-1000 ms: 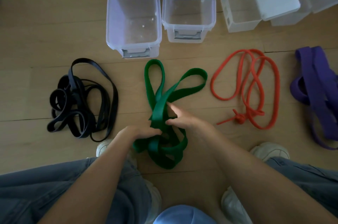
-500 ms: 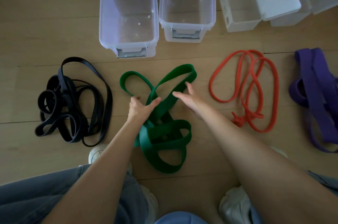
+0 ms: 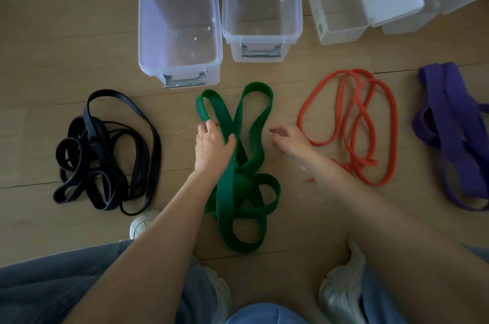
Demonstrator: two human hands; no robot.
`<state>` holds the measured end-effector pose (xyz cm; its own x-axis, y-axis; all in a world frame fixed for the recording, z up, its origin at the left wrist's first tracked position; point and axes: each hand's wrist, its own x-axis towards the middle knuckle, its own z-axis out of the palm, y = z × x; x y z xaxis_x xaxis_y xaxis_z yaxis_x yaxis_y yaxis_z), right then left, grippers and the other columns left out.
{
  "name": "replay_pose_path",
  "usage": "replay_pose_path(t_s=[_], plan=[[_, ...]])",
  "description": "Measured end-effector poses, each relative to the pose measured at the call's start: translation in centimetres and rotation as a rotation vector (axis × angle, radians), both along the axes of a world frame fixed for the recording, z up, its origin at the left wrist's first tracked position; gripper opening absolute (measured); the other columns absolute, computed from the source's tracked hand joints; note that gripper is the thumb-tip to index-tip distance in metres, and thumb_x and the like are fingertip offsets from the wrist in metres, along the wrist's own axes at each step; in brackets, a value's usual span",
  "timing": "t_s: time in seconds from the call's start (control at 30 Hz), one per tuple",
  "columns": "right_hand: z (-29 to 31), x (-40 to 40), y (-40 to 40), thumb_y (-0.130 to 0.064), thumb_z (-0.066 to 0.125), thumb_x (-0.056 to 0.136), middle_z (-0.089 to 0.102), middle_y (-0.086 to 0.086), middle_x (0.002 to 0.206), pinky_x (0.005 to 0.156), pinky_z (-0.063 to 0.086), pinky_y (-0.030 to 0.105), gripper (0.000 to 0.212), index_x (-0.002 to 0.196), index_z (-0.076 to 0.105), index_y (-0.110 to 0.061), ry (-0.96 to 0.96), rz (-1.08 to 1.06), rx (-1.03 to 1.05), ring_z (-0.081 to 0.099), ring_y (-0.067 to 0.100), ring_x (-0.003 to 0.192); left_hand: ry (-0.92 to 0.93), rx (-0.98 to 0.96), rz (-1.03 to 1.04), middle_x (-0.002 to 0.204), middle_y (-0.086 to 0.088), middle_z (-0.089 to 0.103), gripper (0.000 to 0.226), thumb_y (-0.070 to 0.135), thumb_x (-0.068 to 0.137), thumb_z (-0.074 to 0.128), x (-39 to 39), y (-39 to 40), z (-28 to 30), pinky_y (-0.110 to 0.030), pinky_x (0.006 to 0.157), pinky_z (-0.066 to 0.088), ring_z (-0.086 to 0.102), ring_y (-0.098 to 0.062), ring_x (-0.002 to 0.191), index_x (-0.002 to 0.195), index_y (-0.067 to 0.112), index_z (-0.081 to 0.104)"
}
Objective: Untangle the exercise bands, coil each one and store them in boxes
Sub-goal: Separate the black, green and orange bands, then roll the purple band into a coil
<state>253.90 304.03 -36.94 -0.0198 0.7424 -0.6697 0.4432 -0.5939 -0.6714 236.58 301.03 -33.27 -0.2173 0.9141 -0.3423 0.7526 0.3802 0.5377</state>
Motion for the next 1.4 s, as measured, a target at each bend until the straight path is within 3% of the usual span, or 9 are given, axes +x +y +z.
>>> replay_pose_path(t_s=[0.17, 0.23, 0.33, 0.43, 0.6, 0.8, 1.0, 1.17, 1.4], plan=[[1.5, 5.8, -1.5, -0.011, 0.046, 0.089, 0.058, 0.011, 0.121, 0.087, 0.037, 0.027, 0.031, 0.119, 0.056, -0.011, -0.432, 0.042, 0.277, 0.051, 0.031, 0.116, 0.046, -0.005, -0.114, 0.130, -0.017, 0.040, 0.040, 0.011, 0.088, 0.048, 4.9, -0.6, 1.7, -0.038, 0.095, 0.034, 0.039, -0.032, 0.119, 0.126, 0.003, 0.040], [1.1, 8.8, -2.7, -0.019, 0.050, 0.088, 0.032, 0.010, 0.147, 0.109, 0.027, 0.040, 0.048, 0.136, 0.042, -0.021, -0.635, 0.252, 0.157, 0.030, 0.037, 0.133, 0.054, -0.054, -0.194, 0.130, -0.016, 0.041, 0.041, 0.012, 0.088, 0.048, 7.4, -1.0, 1.7, -0.038, 0.094, 0.034, 0.040, -0.032, 0.119, 0.128, 0.004, 0.039], [0.7, 11.9, -4.9, -0.029, 0.050, 0.089, 0.003, -0.001, 0.158, 0.111, 0.020, 0.053, 0.055, 0.142, 0.033, -0.028, -0.673, 0.507, -0.122, 0.014, 0.041, 0.139, 0.069, -0.122, -0.324, 0.131, -0.015, 0.041, 0.044, 0.015, 0.089, 0.048, 10.8, -1.7, 1.5, -0.039, 0.096, 0.037, 0.040, -0.031, 0.119, 0.131, 0.005, 0.037], [1.0, 13.6, -5.8, -0.033, 0.052, 0.089, 0.043, 0.007, 0.141, 0.103, 0.035, 0.040, 0.040, 0.124, 0.052, -0.016, -0.663, 0.586, -0.072, 0.036, 0.036, 0.128, 0.070, -0.163, -0.410, 0.133, -0.014, 0.040, 0.046, 0.016, 0.089, 0.049, 13.2, -2.1, 1.4, -0.038, 0.096, 0.037, 0.041, -0.030, 0.120, 0.132, 0.006, 0.036], [4.2, 16.9, -5.0, -0.018, 0.055, 0.090, 0.065, 0.020, 0.106, 0.084, 0.040, 0.030, 0.028, 0.110, 0.065, -0.002, -0.310, 0.037, 0.141, 0.058, 0.028, 0.105, 0.073, -0.184, -0.508, 0.130, -0.015, 0.042, 0.043, 0.015, 0.089, 0.050, 18.0, -2.0, 1.9, -0.040, 0.093, 0.039, 0.045, -0.031, 0.117, 0.128, 0.003, 0.038], [4.7, 25.7, -7.1, -0.016, 0.052, 0.089, 0.052, 0.025, 0.123, 0.093, 0.039, 0.044, 0.034, 0.117, 0.053, 0.002, -0.765, -0.257, 0.105, 0.049, 0.040, 0.115, 0.018, -0.114, -0.631, 0.127, -0.016, 0.046, 0.041, 0.012, 0.086, 0.049, 25.3, -1.0, 2.3, -0.041, 0.096, 0.037, 0.046, -0.033, 0.119, 0.126, 0.005, 0.041], [0.1, 29.0, -12.5, -0.006, 0.044, 0.093, 0.040, 0.019, 0.136, 0.101, 0.033, 0.047, 0.039, 0.131, 0.034, -0.003, -0.838, -0.245, -0.188, 0.039, 0.038, 0.126, 0.015, -0.105, -0.731, 0.128, -0.017, 0.047, 0.038, 0.010, 0.087, 0.050, 28.9, -0.7, 1.1, -0.043, 0.095, 0.039, 0.049, -0.034, 0.116, 0.123, 0.002, 0.043], [2.4, 29.0, -11.2, -0.019, 0.056, 0.089, 0.053, 0.019, 0.123, 0.096, 0.038, 0.049, 0.038, 0.121, 0.041, -0.003, -0.858, -0.255, 0.032, 0.043, 0.036, 0.118, -0.047, -0.088, -0.742, 0.130, -0.016, 0.046, 0.045, 0.010, 0.085, 0.055, 28.4, -0.5, 1.5, -0.041, 0.097, 0.038, 0.048, -0.033, 0.118, 0.127, 0.002, 0.041], [15.5, 21.4, -6.1, -0.019, 0.054, 0.089, 0.049, 0.008, 0.116, 0.085, 0.038, 0.037, 0.031, 0.119, 0.051, -0.013, -0.773, -0.078, 0.687, 0.045, 0.026, 0.109, -0.326, 0.167, -0.726, 0.150, -0.013, 0.026, 0.105, 0.016, 0.069, 0.078, 28.2, 0.7, 9.3, -0.038, 0.114, 0.022, 0.026, -0.027, 0.138, 0.146, 0.004, 0.009]])
